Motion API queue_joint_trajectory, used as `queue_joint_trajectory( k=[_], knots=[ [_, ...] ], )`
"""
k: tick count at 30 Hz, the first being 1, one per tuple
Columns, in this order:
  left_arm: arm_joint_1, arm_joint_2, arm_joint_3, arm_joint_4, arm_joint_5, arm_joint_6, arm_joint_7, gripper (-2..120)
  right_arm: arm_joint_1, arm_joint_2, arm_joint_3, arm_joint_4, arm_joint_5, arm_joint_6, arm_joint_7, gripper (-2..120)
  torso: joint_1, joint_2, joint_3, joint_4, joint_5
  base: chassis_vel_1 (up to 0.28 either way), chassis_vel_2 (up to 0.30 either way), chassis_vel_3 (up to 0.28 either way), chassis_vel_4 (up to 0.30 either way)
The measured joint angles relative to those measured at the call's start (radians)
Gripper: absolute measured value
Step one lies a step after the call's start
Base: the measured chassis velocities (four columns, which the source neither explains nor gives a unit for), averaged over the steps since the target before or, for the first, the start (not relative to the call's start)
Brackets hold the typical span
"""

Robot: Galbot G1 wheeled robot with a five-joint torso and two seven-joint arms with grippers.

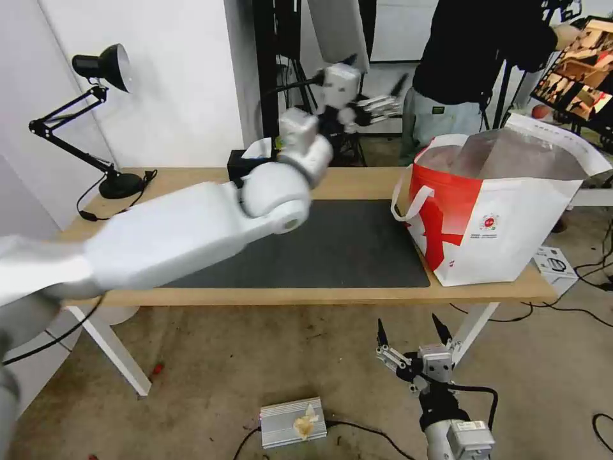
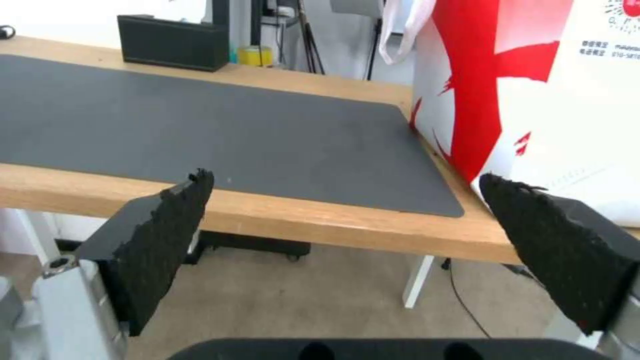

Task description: Pick up the trash from the table and place it into the takeout bag.

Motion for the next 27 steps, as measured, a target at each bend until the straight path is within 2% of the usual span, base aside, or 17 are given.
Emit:
queue_joint_trajectory(
  k=[3,4,5,7,8,9,12,13,14,15,16,18,19,21,23,24,27],
  knots=[
    [0.118,0.103,-0.069,-0.088,0.046,0.001,-0.01,100,0.0,0.0,0.0,0.0,0.0,0.0,0.0,100,0.0,0.0,0.0,-0.0005,0.0004,0.0,0.0,0.0,0.0],
    [0.118,0.103,-0.069,-0.088,0.046,0.001,-0.01,100,0.0,0.0,0.0,0.0,0.0,0.0,0.0,100,0.0,0.0,0.0,-0.0005,0.0004,0.0,0.0,0.0,0.0],
    [0.216,0.16,-0.125,-0.129,0.075,0.002,-0.01,100,0.0,0.0,0.0,0.0,0.0,0.0,0.0,100,0.0,0.0,0.0,-0.0002,0.0002,0.0,0.0,0.0,0.0],
    [0.39,0.226,-0.255,-0.189,0.101,0.006,-0.01,100,0.0,0.0,0.0,0.0,0.0,0.0,0.0,100,0.0,0.0,0.0,0.0,-0.0006,0.0,0.0,0.0,0.0],
    [0.45,0.242,-0.312,-0.211,0.11,0.01,-0.009,100,0.0,0.0,0.0,0.0,0.0,0.0,0.0,100,0.0,0.0,0.0,0.0,-0.0004,0.0,0.0,0.0,0.0],
    [0.45,0.242,-0.312,-0.211,0.11,0.01,-0.009,100,0.0,0.0,0.0,0.0,0.0,0.0,0.0,100,0.0,0.0,0.0,0.0,-0.0004,0.0,0.0,0.0,0.0],
    [0.793,0.307,-0.627,-0.313,0.183,0.02,0.05,100,0.0,0.0,0.0,0.0,0.0,0.0,0.0,100,0.0,0.0,0.0,-0.0003,0.0003,0.0,0.0,0.0,0.0],
    [0.793,0.307,-0.627,-0.313,0.183,0.02,0.05,100,0.0,0.0,0.0,0.0,0.0,0.0,0.0,100,0.0,0.0,0.0,-0.0003,0.0003,0.0,0.0,0.0,0.0],
    [0.929,0.322,-0.739,-0.345,0.223,0.01,0.074,100,0.0,0.0,0.0,0.0,0.0,0.0,0.0,100,0.0,0.0,0.0,0.0003,-0.0001,0.0,0.0,0.0,0.0],
    [1.007,0.329,-0.789,-0.36,0.246,-0.005,0.082,100,0.0,0.0,0.0,0.0,0.0,0.0,0.0,100,0.0,0.0,0.0,0.0006,0.0005,0.0,0.0,0.0,0.0],
    [1.12,0.33,-0.853,-0.382,0.283,-0.029,0.087,100,0.0,0.0,0.0,0.0,0.0,0.0,0.0,100,0.0,0.0,0.0,0.0007,-0.0003,0.0,0.0,0.0,0.0],
    [1.224,0.314,-0.922,-0.413,0.32,-0.046,0.087,100,0.0,0.0,0.0,0.0,0.0,0.0,0.0,100,0.0,0.0,0.0,0.0,0.0005,0.0,0.0,0.0,0.0],
    [1.224,0.314,-0.922,-0.413,0.32,-0.046,0.087,100,0.0,0.0,0.0,0.0,0.0,0.0,0.0,100,0.0,0.0,0.0,0.0,0.0005,0.0,0.0,0.0,0.0],
    [1.315,0.273,-0.979,-0.443,0.36,-0.05,0.088,100,0.0,0.0,0.0,0.0,0.0,0.0,0.0,100,0.0,0.0,0.0,-0.0004,0.0008,0.0,0.0,0.0,0.0],
    [1.422,0.204,-1.03,-0.469,0.434,-0.051,0.095,100,0.0,0.0,0.0,0.0,0.0,0.0,0.0,100,0.0,0.0,0.0,-0.0006,0.0006,0.0,0.0,0.0,0.0],
    [1.422,0.204,-1.03,-0.469,0.434,-0.051,0.095,100,0.0,0.0,0.0,0.0,0.0,0.0,0.0,100,0.0,0.0,0.0,-0.0006,0.0006,0.0,0.0,0.0,0.0],
    [1.572,0.087,-1.09,-0.489,0.546,-0.069,0.117,100,0.0,0.0,0.0,0.0,0.0,0.0,0.0,100,0.0,0.0,0.0,-0.0004,0.0006,0.0,0.0,0.0,0.0]
  ],
)
